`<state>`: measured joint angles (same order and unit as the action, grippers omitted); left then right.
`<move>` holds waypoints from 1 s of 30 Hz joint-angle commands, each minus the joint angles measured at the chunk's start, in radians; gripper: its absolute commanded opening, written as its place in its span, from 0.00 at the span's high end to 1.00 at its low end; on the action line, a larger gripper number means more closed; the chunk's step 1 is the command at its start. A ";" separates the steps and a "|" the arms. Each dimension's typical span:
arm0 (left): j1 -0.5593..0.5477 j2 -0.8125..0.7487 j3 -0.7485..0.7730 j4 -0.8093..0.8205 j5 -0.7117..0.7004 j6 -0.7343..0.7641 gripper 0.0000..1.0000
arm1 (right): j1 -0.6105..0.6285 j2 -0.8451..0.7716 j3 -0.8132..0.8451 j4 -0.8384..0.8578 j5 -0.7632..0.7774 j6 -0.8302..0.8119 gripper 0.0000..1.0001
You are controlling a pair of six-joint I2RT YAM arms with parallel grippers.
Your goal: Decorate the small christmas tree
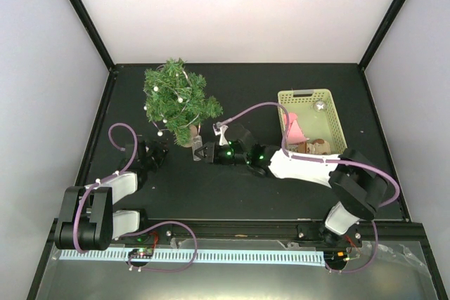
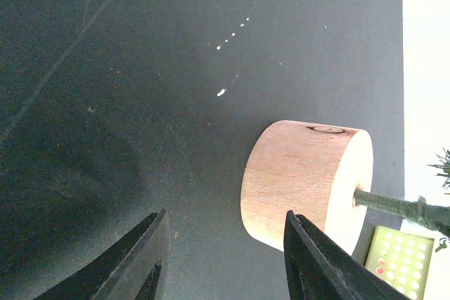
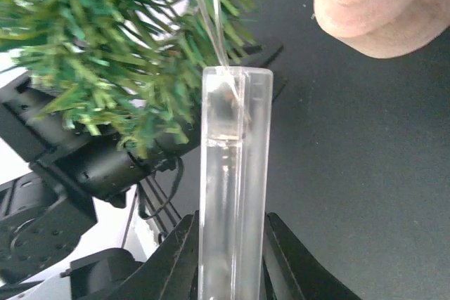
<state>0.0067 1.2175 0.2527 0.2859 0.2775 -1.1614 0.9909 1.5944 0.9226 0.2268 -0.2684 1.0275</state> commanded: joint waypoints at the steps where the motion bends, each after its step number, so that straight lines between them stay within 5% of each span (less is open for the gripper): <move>1: 0.006 -0.001 -0.001 0.027 0.009 -0.006 0.54 | 0.006 0.028 0.035 0.042 0.012 -0.019 0.74; 16: 0.006 0.010 0.000 0.032 0.008 -0.003 0.54 | 0.006 -0.178 -0.068 0.049 0.179 -0.072 0.78; 30: 0.006 0.017 0.000 0.037 0.014 -0.006 0.54 | 0.037 -0.174 -0.062 0.101 0.120 -0.029 0.79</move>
<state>0.0067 1.2316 0.2527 0.2966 0.2779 -1.1625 1.0157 1.3960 0.8551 0.2882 -0.1398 0.9802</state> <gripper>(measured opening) 0.461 0.211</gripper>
